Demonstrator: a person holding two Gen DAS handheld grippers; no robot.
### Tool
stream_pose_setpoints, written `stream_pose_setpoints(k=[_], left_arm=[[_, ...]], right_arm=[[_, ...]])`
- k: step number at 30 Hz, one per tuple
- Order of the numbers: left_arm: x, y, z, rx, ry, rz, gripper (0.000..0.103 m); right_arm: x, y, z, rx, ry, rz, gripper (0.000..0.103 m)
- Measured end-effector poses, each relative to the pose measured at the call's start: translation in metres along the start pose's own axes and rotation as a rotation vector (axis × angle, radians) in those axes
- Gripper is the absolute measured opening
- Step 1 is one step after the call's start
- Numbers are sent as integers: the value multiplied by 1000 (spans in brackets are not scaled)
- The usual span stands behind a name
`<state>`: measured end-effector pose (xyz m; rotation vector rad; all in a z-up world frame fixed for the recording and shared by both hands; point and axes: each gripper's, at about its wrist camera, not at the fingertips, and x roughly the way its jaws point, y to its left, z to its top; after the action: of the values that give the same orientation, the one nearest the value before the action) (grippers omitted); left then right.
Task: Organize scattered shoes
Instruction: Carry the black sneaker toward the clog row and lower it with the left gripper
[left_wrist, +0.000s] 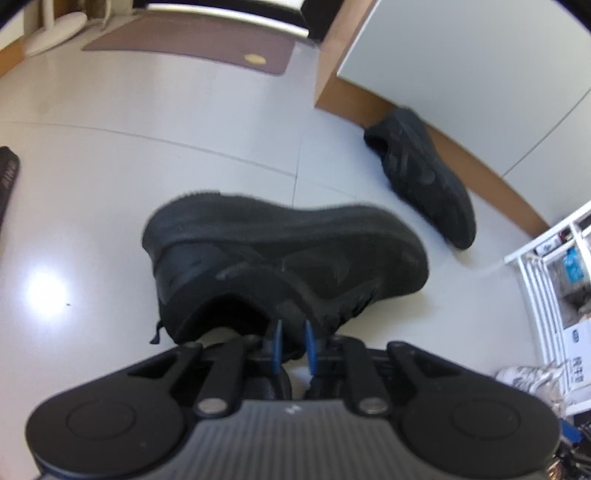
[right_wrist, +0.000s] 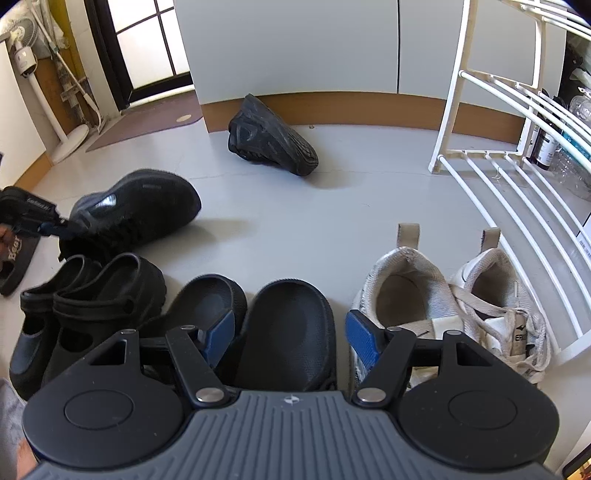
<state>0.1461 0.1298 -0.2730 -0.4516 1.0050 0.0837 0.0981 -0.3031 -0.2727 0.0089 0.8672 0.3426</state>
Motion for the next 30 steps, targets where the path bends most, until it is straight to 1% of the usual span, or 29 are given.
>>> stream_pose_setpoints(k=[3, 8, 9, 11, 14, 16, 19, 21, 23, 25, 27, 30], left_arm=[[-23, -1, -2, -26, -24, -8, 13], [-55, -4, -12, -39, -68, 28, 16], [-60, -3, -15, -48, -79, 17, 17], [-67, 3, -20, -81, -96, -22, 18], [-78, 9, -32, -121, -127, -16, 18], [-82, 11, -35, -141, -138, -14, 25], [-87, 12, -37, -143, -155, -8, 35], [-89, 13, -36, -138, -158, 0, 37], [-91, 14, -36, -136, -158, 7, 37], [-93, 16, -35, -140, -174, 22, 40], [-94, 19, -35, -153, -179, 14, 45], [-95, 22, -36, -172, -178, -1, 45]], right_arm=[[1, 8, 5, 8, -24, 15, 71], [0, 24, 13, -13, -60, 28, 68], [-1, 28, 16, -22, -66, 29, 68], [-3, 37, 22, -41, -78, 34, 67], [-7, 51, 37, -49, -78, 43, 67], [-12, 62, 48, -64, -81, 60, 67], [-18, 83, 67, -129, -87, 75, 67], [-18, 100, 81, -178, -83, 82, 67], [-18, 114, 92, -225, -80, 86, 67], [-19, 121, 96, -239, -76, 82, 67], [-19, 131, 103, -258, -58, 75, 67], [-19, 140, 108, -283, -32, 51, 66]])
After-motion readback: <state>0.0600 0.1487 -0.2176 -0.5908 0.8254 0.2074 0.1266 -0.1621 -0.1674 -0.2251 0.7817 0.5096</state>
